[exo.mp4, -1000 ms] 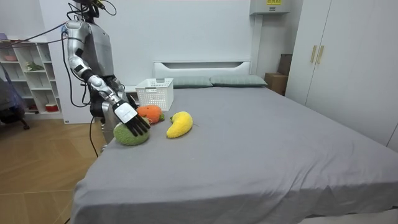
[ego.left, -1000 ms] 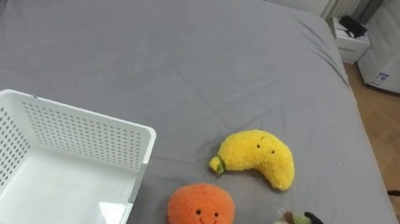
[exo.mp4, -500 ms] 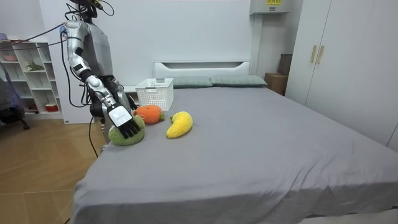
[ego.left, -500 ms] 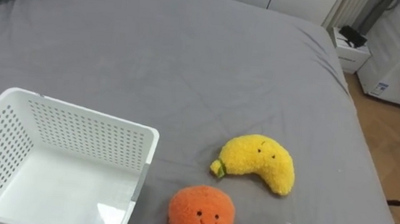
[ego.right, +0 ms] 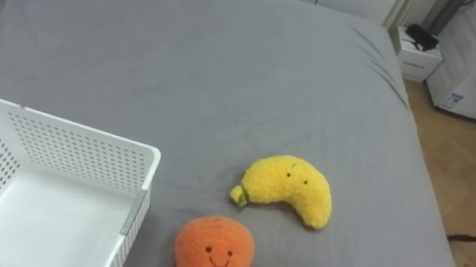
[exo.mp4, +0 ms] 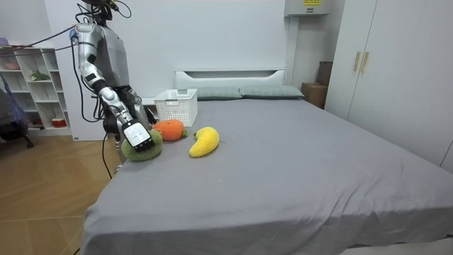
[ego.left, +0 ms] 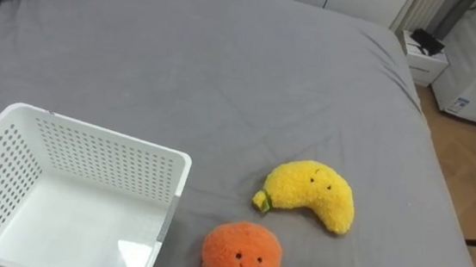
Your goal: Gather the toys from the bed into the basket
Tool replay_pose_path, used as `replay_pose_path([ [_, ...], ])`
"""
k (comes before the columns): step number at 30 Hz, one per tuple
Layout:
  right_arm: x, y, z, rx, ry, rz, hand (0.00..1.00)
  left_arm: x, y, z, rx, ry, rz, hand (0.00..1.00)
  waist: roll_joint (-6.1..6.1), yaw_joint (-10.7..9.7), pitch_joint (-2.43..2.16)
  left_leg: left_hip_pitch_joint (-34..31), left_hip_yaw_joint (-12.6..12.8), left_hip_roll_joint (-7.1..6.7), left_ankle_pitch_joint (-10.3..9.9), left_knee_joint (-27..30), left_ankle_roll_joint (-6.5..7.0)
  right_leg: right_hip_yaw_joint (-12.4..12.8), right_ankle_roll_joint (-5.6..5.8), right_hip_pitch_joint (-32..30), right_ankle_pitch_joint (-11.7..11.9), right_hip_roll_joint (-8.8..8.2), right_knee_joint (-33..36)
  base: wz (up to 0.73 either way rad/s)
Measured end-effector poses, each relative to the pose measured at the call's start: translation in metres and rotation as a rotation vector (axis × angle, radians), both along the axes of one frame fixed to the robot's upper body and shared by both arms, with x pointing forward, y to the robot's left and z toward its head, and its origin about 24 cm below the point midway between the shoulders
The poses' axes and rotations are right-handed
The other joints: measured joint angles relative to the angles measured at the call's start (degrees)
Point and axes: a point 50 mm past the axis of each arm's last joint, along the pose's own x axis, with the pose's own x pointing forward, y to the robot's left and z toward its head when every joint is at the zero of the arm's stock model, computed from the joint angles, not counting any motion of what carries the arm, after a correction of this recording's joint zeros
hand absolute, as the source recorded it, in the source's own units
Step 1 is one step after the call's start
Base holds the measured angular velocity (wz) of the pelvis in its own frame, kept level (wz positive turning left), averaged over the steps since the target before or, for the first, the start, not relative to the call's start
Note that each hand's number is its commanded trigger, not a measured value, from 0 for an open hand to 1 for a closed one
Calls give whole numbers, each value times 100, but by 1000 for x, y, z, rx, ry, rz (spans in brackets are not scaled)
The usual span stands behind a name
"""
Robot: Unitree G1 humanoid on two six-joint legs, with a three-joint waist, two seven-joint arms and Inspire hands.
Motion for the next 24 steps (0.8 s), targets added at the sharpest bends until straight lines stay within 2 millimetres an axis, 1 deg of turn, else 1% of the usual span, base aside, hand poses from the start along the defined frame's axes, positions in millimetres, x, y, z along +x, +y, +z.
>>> replay_pose_path([
  [2, 3, 1, 2, 1, -15, 8, 100, 1, 0, 0, -3, -6, -2, 0, 34, -7, 16, -21, -2, 1, -4, 30, 2, 2, 0, -43, 0, -2, 26, 0],
  [3, 5, 1, 3, 1, -20, 10, 100, 2, -1, 0, -5, -9, -3, 0, 44, -3, 12, -42, -2, 1, -5, 36, 3, 8, 0, -78, 0, -3, 35, -3],
  [4, 12, 2, 7, -7, -44, 24, 100, 4, -2, 0, -8, -16, -4, 0, 60, -11, 8, -104, -1, -1, -5, 45, 3, 21, 0, -140, 0, -8, 78, -7],
  [5, 23, 4, 15, -20, -89, 51, 100, 4, -3, 0, -10, -17, -3, 0, 59, -35, 6, -139, 10, -5, 1, 45, 4, 65, -1, -174, 1, -5, 88, -8],
  [7, 37, 8, 26, -27, -164, 78, 100, 4, -2, 0, -9, -15, -2, 0, 107, -68, 20, -139, 20, -7, 17, 46, 7, 81, 0, -177, 5, -3, 89, -2],
  [8, 41, 9, 29, -29, -184, 84, 100, 4, -2, 0, -8, -14, -2, 0, 101, -69, 12, -129, 22, -7, 17, 43, 7, 82, 0, -179, 5, -4, 91, 0],
  [10, 55, 13, 42, -29, -260, 108, 100, 5, -3, 0, -8, -15, -7, 0, 103, -40, 12, -86, 22, -8, 17, 40, 7, 87, 2, -186, 4, -3, 80, 0],
  [11, 58, 15, 45, -29, -279, 114, 100, 5, -3, -1, -8, -15, -8, 0, 98, -35, 9, -86, 21, -8, 17, 40, 7, 86, 2, -186, 4, -3, 79, 0],
  [13, 68, 19, 56, -34, -342, 134, 100, 5, -4, -1, -9, -15, -10, 0, 112, -32, 19, -98, 22, -8, 18, 39, 7, 82, 2, -170, 4, -3, 80, 0],
  [14, 70, 20, 59, -35, -357, 138, 100, 5, -4, -1, -10, -17, -9, 0, 97, -33, 9, -103, 23, -8, 17, 35, 7, 81, 2, -167, 4, -2, 81, 0],
  [17, 89, 29, 88, -35, -497, 180, 100, 5, -6, -1, -14, -17, -6, 0, 141, -31, 27, -98, 84, 0, 18, 12, 8, 136, 3, -201, 5, 10, 84, -9],
  [18, 92, 30, 93, -34, -522, 185, 100, 5, -6, -1, -13, -17, -6, 0, 151, -26, 31, -93, 90, 1, 18, 9, 8, 141, 3, -201, 5, 10, 84, -6],
  [20, 101, 36, 111, -34, -612, 206, 100, 4, -7, -1, -2, -19, -3, 0, 174, -21, 33, -88, 94, 2, 18, 3, 7, 141, 2, -199, 5, 7, 86, 0],
  [22, 108, 39, 122, -32, -661, 221, 100, 5, -7, -1, 2, -23, -3, 0, 179, -19, 34, -94, 94, 3, 18, 6, 7, 139, 2, -201, 5, 6, 89, 0],
  [24, 115, 42, 131, -30, -699, 231, 100, 6, -7, -1, 1, -26, -4, 0, 173, -14, 24, -124, 95, 3, 18, 12, 7, 139, 2, -224, 5, 3, 97, 0],
])
